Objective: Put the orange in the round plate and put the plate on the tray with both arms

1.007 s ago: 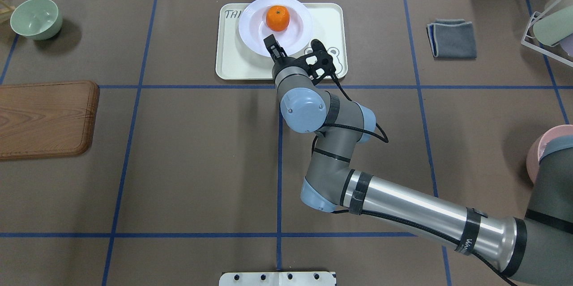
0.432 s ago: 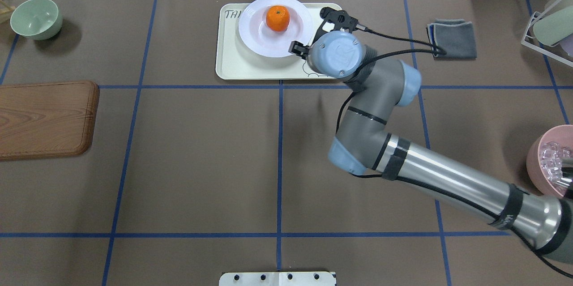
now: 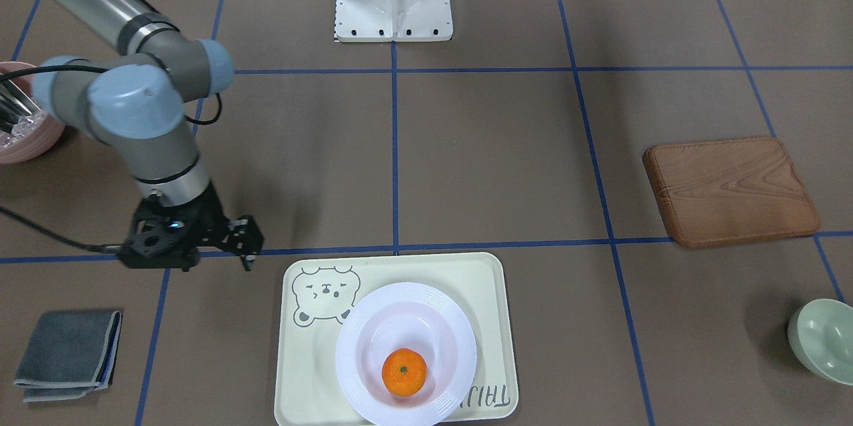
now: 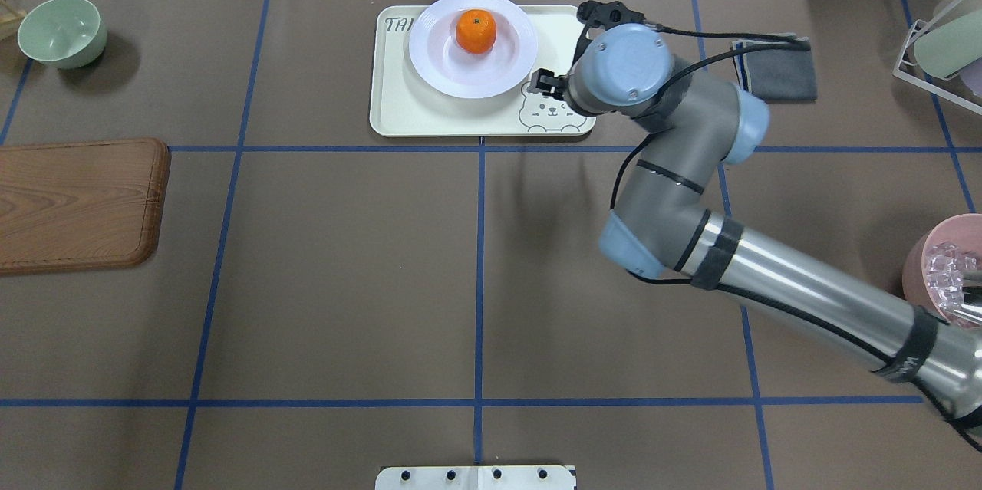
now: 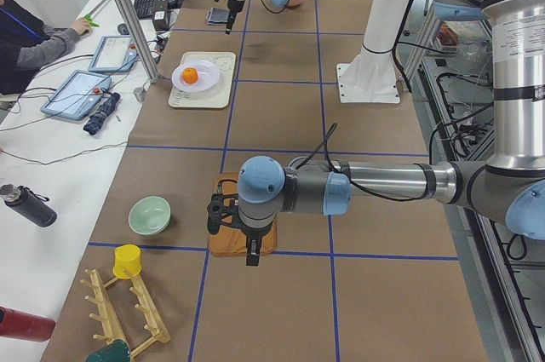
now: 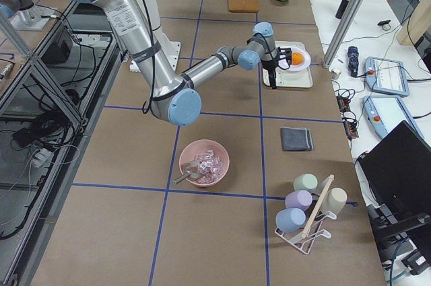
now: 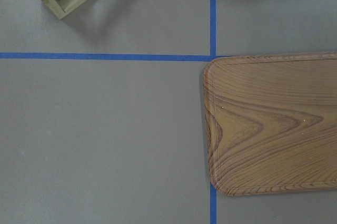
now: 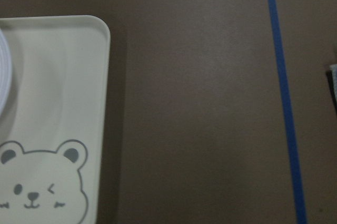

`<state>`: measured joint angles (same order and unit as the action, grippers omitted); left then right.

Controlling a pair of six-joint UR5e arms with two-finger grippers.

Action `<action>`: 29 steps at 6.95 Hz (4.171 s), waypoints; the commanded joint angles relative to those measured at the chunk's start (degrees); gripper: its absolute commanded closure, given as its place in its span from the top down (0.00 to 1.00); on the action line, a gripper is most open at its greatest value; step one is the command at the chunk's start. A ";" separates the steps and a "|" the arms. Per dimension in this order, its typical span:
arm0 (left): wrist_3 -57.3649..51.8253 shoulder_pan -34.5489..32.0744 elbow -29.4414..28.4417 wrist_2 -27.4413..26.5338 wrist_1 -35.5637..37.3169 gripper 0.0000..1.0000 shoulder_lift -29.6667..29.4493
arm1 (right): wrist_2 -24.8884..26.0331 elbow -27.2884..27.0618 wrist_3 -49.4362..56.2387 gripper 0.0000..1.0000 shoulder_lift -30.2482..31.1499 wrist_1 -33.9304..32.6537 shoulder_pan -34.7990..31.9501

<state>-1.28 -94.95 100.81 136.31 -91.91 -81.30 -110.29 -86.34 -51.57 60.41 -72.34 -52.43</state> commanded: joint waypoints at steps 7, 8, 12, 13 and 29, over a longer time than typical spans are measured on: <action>-1.18 1.70 1.49 -0.61 -0.02 0.98 -0.08 | -21.02 -5.21 56.49 1.00 30.85 -12.57 -38.18; -1.44 1.70 1.41 -0.69 0.07 0.98 -0.26 | -21.01 -6.46 56.49 1.00 32.91 -12.22 -38.18; -1.45 1.70 1.32 -1.49 -0.02 0.98 0.18 | -20.67 -6.47 56.40 1.00 35.99 -12.21 -38.18; -1.45 1.70 1.32 -1.49 -0.02 0.98 0.35 | -20.58 -6.56 56.40 1.00 36.79 -11.78 -38.18; -1.45 1.70 0.79 -1.31 -0.02 0.98 0.71 | -21.45 -8.76 55.96 1.00 36.88 -5.97 -38.53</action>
<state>-2.72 -93.25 101.63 135.03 -91.93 -80.60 -131.72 -95.01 4.39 97.27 -78.31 -90.97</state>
